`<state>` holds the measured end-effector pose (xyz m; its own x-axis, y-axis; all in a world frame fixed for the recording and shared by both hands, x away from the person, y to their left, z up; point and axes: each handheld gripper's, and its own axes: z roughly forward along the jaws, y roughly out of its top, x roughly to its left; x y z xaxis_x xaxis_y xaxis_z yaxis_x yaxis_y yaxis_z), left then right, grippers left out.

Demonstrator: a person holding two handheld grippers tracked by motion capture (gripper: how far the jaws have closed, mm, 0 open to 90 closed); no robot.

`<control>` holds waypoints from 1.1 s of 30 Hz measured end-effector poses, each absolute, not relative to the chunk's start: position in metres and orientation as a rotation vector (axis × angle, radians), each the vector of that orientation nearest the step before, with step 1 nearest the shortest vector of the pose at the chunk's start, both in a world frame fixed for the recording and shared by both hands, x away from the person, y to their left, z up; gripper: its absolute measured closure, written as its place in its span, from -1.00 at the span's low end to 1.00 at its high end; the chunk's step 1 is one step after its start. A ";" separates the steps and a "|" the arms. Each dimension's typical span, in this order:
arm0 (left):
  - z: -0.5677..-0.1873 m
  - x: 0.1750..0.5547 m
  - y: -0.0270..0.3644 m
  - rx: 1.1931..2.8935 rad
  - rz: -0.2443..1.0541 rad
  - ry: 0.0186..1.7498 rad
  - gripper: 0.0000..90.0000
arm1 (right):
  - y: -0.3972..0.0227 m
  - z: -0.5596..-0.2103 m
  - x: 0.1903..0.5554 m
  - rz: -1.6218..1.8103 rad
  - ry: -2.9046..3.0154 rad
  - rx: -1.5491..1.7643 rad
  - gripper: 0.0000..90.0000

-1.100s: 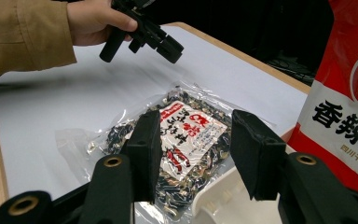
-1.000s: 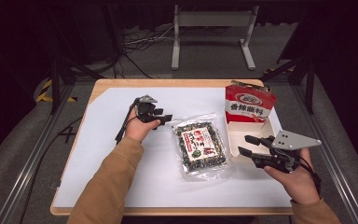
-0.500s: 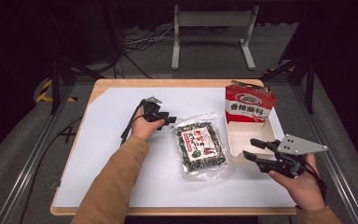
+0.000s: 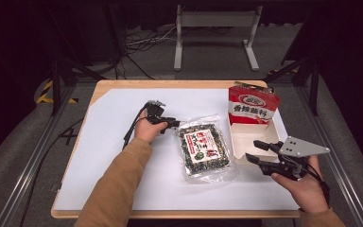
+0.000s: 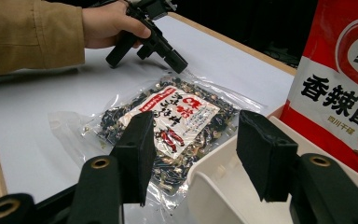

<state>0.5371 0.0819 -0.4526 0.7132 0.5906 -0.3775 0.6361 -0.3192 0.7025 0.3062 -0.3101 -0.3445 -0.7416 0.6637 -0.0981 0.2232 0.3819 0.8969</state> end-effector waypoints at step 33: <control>-0.432 0.519 0.092 2.038 0.093 0.844 1.00 | -0.310 -0.349 0.310 1.342 2.207 0.781 0.16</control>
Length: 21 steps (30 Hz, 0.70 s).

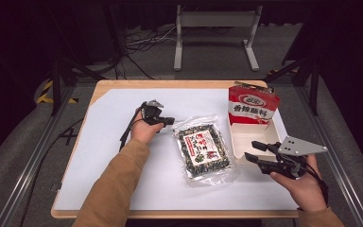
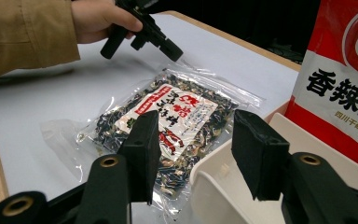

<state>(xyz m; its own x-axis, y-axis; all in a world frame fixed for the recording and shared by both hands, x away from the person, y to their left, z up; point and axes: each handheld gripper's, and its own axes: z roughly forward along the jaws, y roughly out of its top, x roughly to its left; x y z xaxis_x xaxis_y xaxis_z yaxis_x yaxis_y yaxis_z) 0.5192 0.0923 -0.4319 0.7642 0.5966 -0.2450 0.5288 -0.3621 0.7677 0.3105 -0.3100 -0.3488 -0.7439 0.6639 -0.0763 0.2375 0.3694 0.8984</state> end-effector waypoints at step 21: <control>-0.353 0.458 0.114 1.877 0.251 0.607 1.00 | -0.302 -0.346 0.319 1.334 2.202 0.803 0.28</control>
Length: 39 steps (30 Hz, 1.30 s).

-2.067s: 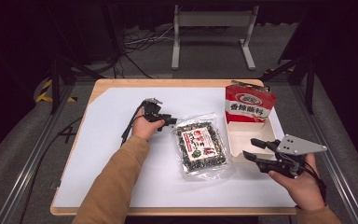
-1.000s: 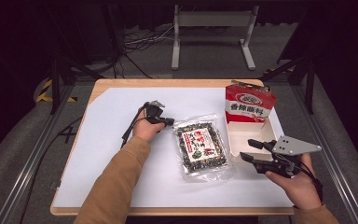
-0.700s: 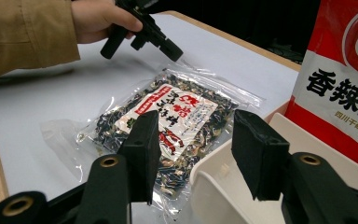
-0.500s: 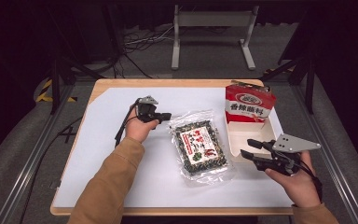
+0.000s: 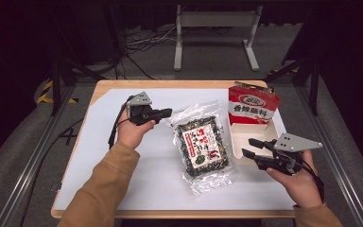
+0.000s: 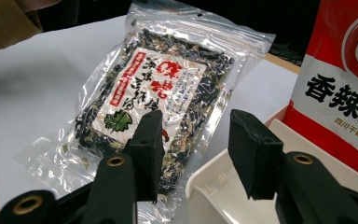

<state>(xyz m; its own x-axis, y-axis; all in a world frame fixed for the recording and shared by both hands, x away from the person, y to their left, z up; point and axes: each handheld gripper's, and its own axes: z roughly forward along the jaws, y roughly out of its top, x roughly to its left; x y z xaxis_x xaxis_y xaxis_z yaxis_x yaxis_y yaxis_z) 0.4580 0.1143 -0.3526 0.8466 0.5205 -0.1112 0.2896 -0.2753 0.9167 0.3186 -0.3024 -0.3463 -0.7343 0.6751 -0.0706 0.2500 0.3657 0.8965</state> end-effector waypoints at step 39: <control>-0.289 0.358 0.128 1.712 0.289 0.265 1.00 | -0.249 -0.346 0.383 1.507 2.362 0.707 -0.36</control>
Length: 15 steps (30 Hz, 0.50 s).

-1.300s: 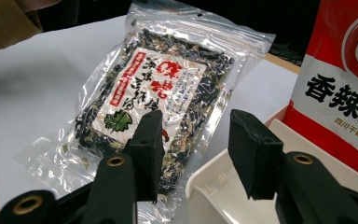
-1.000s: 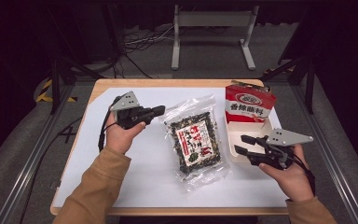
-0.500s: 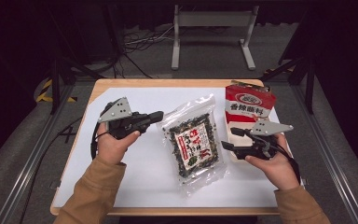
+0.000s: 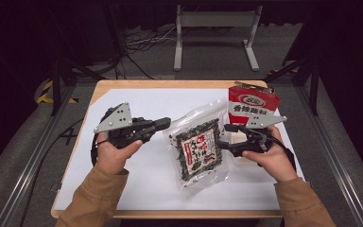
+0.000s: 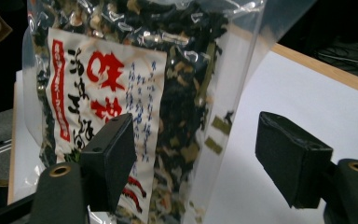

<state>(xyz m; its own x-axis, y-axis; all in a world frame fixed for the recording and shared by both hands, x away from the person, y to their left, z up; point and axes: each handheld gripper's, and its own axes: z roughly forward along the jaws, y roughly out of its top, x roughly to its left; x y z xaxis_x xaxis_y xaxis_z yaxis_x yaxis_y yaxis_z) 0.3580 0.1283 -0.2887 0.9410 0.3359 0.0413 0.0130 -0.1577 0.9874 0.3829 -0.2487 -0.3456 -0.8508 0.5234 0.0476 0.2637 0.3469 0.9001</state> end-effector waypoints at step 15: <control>-0.283 0.351 0.129 1.685 0.254 0.232 1.00 | -0.233 -0.336 0.390 1.592 2.434 0.578 -0.25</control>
